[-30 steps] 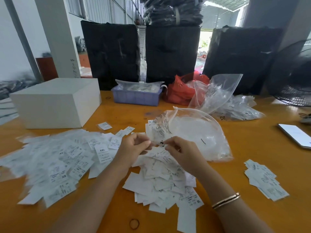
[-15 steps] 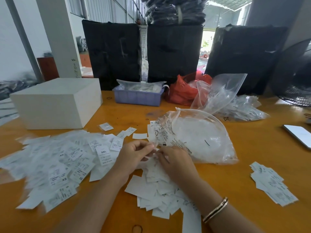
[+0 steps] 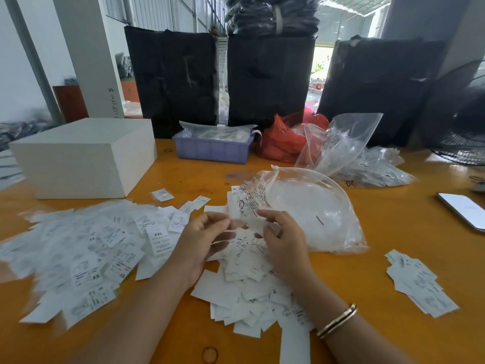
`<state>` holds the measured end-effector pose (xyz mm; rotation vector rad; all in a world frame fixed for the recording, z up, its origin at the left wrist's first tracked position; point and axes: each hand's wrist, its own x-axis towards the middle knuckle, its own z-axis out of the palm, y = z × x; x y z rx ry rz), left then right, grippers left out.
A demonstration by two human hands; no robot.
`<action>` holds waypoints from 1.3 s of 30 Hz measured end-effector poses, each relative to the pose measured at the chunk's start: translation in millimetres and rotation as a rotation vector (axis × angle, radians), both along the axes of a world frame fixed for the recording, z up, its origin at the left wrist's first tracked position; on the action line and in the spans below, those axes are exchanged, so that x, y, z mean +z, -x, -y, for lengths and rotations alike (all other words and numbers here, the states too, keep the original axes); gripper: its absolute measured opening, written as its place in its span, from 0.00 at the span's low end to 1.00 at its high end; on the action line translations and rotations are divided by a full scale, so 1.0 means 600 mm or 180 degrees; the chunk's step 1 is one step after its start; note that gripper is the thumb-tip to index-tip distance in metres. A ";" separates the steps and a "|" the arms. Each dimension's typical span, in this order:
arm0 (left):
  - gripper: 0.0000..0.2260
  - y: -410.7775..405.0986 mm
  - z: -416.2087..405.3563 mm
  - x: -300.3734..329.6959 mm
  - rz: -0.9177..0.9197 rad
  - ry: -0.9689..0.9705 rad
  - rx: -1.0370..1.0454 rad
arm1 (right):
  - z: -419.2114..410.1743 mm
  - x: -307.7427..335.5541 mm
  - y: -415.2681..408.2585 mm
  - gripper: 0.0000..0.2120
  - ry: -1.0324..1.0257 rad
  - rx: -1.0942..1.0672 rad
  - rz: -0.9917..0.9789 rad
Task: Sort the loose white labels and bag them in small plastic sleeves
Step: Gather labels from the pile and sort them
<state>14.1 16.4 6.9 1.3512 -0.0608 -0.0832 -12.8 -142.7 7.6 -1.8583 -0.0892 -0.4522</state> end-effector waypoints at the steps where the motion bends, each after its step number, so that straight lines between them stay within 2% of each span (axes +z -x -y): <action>1: 0.04 0.000 0.001 -0.001 0.0013 -0.0073 0.0019 | 0.000 0.000 0.001 0.20 -0.0027 0.0028 0.0033; 4: 0.08 0.000 0.002 -0.004 0.0147 -0.0403 0.0097 | -0.001 -0.001 0.000 0.21 -0.0075 0.0069 -0.0045; 7: 0.13 -0.004 0.003 -0.007 0.0241 -0.0825 0.0298 | 0.000 -0.003 -0.003 0.14 -0.0014 -0.0031 0.0008; 10: 0.09 -0.008 0.002 -0.010 0.0262 -0.0979 0.0478 | 0.002 -0.001 -0.002 0.17 0.0295 -0.0076 0.0157; 13: 0.05 -0.007 -0.001 -0.009 0.0223 -0.0865 0.0565 | 0.000 -0.002 -0.001 0.20 0.0658 -0.0075 0.0261; 16: 0.09 -0.006 -0.001 -0.005 0.0105 -0.0551 0.0530 | 0.001 -0.003 -0.005 0.23 0.0424 -0.0011 0.0275; 20: 0.12 -0.003 0.003 0.001 0.0238 -0.0292 0.0437 | 0.004 -0.008 -0.010 0.26 -0.0064 0.0233 -0.0091; 25: 0.07 -0.001 0.001 -0.002 0.0817 -0.1006 0.0740 | 0.004 -0.005 -0.008 0.26 -0.0484 0.0298 -0.0062; 28: 0.03 -0.004 -0.001 -0.006 0.0860 -0.1028 0.0879 | 0.002 0.000 -0.004 0.28 -0.0409 0.0381 -0.0012; 30: 0.04 -0.004 -0.002 -0.007 0.0876 -0.0986 0.0791 | 0.002 0.001 -0.003 0.28 -0.0552 0.0417 -0.0084; 34: 0.09 -0.004 -0.005 -0.010 0.0953 -0.0997 0.0624 | 0.005 0.001 -0.008 0.24 -0.1002 0.0544 -0.0419; 39: 0.06 -0.006 -0.003 -0.010 0.1123 -0.1179 0.0666 | 0.006 0.000 0.003 0.18 -0.0879 0.0702 -0.0222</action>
